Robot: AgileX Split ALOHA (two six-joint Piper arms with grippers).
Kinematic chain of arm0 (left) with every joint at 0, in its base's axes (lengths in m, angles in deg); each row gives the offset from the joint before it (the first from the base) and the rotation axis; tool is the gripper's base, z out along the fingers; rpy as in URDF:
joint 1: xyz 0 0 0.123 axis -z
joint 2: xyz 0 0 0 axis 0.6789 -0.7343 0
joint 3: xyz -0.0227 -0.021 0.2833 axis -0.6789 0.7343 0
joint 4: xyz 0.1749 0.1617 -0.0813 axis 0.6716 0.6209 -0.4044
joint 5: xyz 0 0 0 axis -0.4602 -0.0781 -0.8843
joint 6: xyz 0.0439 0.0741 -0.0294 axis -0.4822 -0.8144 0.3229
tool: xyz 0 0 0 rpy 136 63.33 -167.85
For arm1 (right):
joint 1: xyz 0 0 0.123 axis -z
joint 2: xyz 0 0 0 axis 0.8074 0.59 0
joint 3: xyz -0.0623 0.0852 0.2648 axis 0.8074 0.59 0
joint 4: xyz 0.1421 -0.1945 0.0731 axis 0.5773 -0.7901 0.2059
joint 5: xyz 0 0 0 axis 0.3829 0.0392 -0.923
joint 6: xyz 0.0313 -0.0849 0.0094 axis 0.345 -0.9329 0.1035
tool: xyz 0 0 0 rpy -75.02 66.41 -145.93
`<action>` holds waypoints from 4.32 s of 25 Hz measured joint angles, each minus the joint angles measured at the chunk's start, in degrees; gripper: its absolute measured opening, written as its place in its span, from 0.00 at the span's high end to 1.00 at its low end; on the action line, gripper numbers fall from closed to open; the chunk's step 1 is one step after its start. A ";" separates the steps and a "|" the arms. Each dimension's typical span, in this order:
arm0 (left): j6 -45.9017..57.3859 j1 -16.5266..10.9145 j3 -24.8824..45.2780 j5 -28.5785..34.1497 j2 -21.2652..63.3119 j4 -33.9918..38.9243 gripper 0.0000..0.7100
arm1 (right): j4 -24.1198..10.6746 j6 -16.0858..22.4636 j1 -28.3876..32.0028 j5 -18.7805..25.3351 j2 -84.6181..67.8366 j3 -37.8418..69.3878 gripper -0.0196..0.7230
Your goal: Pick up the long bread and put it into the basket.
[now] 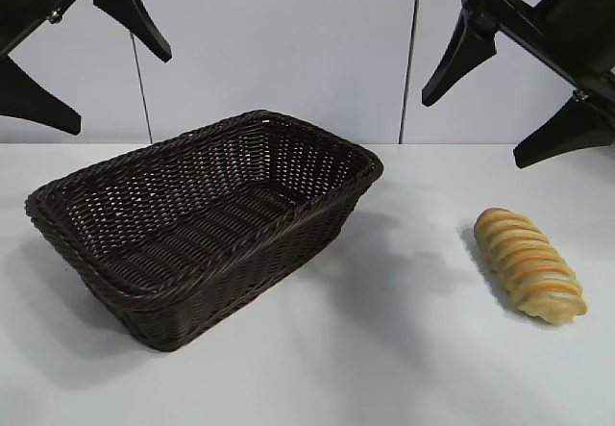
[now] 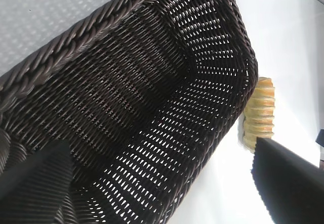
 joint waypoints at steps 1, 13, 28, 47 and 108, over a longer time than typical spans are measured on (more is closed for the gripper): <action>0.00 0.00 0.00 0.00 0.00 0.00 0.02 | 0.00 0.00 0.00 0.00 0.00 0.00 0.04; -0.17 0.00 0.00 -4.92 0.00 -0.18 0.02 | 0.00 0.00 0.00 0.05 0.00 0.00 0.04; 0.95 -3.14 0.00 11.06 0.00 -0.30 0.02 | 0.06 0.00 0.00 0.11 0.00 0.00 0.04; 14.51 -0.07 1.38 10.81 -3.93 14.04 0.06 | 0.06 0.00 0.00 1.34 0.00 0.00 0.04; -0.33 3.23 -30.56 24.53 -29.94 21.54 0.86 | -0.25 0.00 -0.13 1.80 0.00 0.00 0.04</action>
